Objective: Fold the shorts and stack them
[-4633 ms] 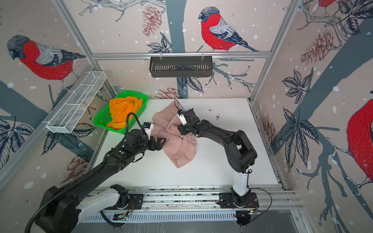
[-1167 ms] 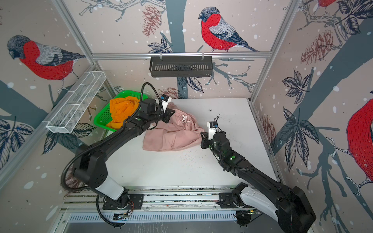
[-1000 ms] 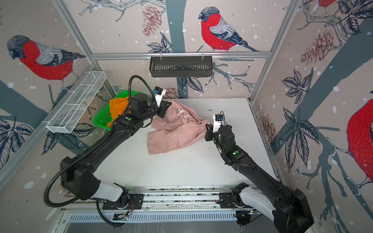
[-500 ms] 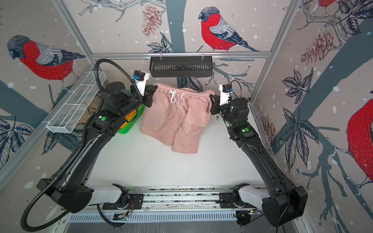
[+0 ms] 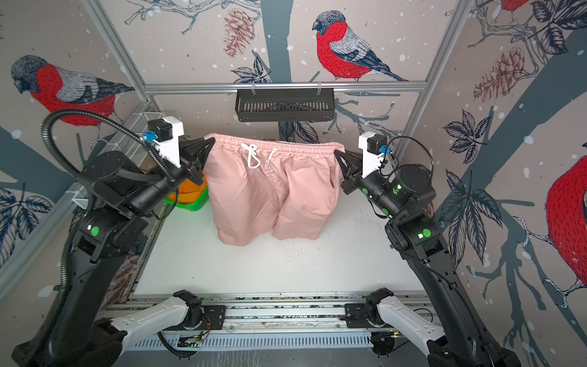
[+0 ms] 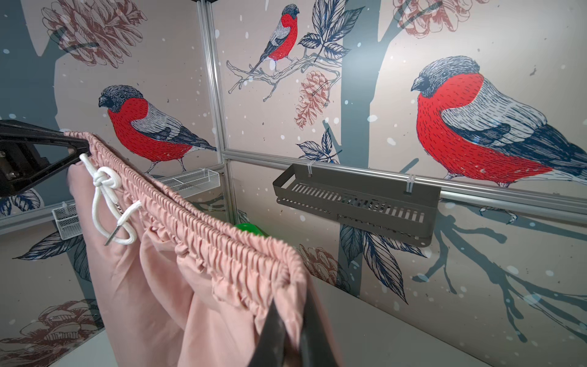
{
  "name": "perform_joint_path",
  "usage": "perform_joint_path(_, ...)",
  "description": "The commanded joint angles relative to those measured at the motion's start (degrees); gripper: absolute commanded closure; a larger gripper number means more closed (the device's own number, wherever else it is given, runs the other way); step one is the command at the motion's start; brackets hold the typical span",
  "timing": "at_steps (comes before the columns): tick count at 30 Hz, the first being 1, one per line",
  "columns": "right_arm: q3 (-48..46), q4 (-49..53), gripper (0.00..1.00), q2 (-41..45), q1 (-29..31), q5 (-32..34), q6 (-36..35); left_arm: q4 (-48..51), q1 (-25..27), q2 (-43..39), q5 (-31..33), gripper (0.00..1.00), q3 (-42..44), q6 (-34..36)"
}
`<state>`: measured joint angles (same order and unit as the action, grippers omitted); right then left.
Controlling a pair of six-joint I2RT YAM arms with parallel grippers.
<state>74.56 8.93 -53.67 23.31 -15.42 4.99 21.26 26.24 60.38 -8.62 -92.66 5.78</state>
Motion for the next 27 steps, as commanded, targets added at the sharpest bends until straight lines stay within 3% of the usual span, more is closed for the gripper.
perform_joint_path(1, -2.6, 2.7, 0.96, -1.7, -0.2, 9.3, -4.1, -2.5, -0.1, 0.6, 4.0, 1.00, 2.6, -0.7)
perform_joint_path(5, -5.2, 0.3, 0.88, -6.7, -1.7, 13.5, -6.6, -5.3, -0.1, 2.8, 9.6, 1.00, 7.0, -0.4)
perform_joint_path(9, -5.7, -2.6, 0.88, -13.5, -4.0, 7.7, -6.5, -9.7, -0.1, 5.7, 13.6, 1.00, 11.2, -0.1)
perform_joint_path(15, -6.8, -6.4, 0.86, -22.3, -4.9, -1.0, -5.0, -17.3, -0.2, 8.0, 13.5, 1.00, 19.0, -0.5)
perform_joint_path(21, -9.7, -9.4, 0.85, -31.3, -6.2, -5.9, -2.1, -23.0, -0.3, 10.7, 12.0, 1.00, 26.8, -1.9)
perform_joint_path(27, -11.0, -14.4, 0.78, -42.2, -7.2, -9.6, -0.5, -28.1, -0.4, 15.2, 9.5, 1.00, 34.0, -3.7)
